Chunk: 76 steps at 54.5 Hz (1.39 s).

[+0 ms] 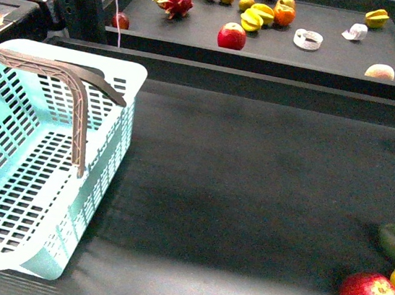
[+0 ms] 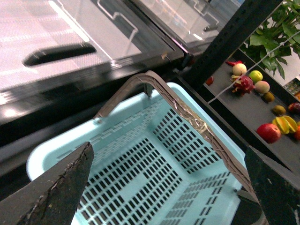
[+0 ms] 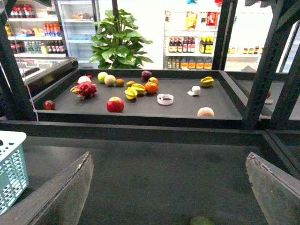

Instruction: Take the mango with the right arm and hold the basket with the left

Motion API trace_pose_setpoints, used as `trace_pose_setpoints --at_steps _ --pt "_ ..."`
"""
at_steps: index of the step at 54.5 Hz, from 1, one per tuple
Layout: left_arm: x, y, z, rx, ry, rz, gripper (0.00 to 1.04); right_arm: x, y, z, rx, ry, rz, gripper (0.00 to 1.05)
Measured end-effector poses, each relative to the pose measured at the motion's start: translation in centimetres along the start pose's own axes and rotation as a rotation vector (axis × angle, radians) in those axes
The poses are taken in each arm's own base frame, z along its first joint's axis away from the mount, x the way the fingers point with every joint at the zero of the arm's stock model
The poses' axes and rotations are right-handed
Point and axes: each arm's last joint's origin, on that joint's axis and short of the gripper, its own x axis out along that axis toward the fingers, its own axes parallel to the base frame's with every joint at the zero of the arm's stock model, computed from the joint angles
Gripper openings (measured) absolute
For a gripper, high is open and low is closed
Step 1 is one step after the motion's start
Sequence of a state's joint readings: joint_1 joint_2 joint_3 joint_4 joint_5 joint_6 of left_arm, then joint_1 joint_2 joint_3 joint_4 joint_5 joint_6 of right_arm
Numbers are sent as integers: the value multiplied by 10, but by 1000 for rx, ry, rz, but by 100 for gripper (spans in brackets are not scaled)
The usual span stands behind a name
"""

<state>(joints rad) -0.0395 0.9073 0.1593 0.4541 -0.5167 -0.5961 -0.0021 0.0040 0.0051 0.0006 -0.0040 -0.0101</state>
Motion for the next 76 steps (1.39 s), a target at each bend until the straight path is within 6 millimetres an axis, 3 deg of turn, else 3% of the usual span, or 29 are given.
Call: trace_pose_setpoints --at_steps 15,22,34,51,62,66,76 --pt "97 -22 -28 -205 221 37 97 0 0 0 0 0 0 97" --pt "129 -36 -36 -250 255 32 97 0 0 0 0 0 0 97" --pt "167 -63 -48 -286 286 2 97 0 0 0 0 0 0 97" --pt "198 -96 -63 -290 318 -21 96 0 0 0 0 0 0 97" --pt "201 -100 -69 -280 332 -20 57 0 0 0 0 0 0 97" --pt "200 -99 -70 -279 338 -13 38 0 0 0 0 0 0 97" --pt "193 -99 -68 -323 356 -21 13 0 0 0 0 0 0 97"
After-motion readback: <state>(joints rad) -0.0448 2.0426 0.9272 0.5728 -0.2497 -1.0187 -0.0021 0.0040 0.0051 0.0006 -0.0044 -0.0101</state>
